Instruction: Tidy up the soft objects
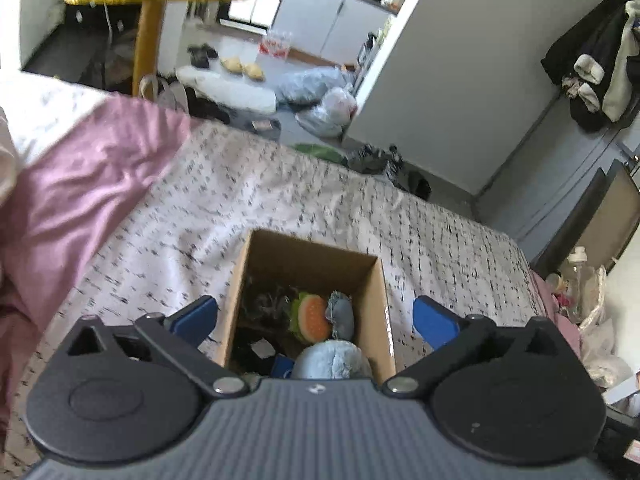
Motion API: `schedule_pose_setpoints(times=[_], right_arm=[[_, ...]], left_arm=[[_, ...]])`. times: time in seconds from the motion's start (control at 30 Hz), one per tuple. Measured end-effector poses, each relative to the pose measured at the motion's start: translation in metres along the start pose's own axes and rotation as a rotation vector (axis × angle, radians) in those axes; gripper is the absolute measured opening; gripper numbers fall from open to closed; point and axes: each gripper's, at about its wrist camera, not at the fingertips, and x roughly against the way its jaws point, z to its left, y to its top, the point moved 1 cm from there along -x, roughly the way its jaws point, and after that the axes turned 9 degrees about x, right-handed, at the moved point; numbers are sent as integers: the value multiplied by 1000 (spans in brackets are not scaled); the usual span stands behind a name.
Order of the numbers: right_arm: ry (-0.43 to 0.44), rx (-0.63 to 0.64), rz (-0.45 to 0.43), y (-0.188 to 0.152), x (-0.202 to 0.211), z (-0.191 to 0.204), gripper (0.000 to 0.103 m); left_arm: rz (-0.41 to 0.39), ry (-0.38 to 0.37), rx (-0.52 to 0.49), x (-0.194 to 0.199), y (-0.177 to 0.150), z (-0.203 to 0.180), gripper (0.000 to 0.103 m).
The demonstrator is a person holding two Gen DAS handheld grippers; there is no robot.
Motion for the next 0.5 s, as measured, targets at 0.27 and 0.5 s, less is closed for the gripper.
schedule_pose_setpoints(times=[0.27, 0.5], right_arm=[[41, -23, -35, 0, 46, -8, 96], [48, -17, -80, -1, 89, -17, 103]], left_arm=[[-5, 40, -67, 42, -13, -23, 103], [33, 60, -109, 77, -28, -34, 103]])
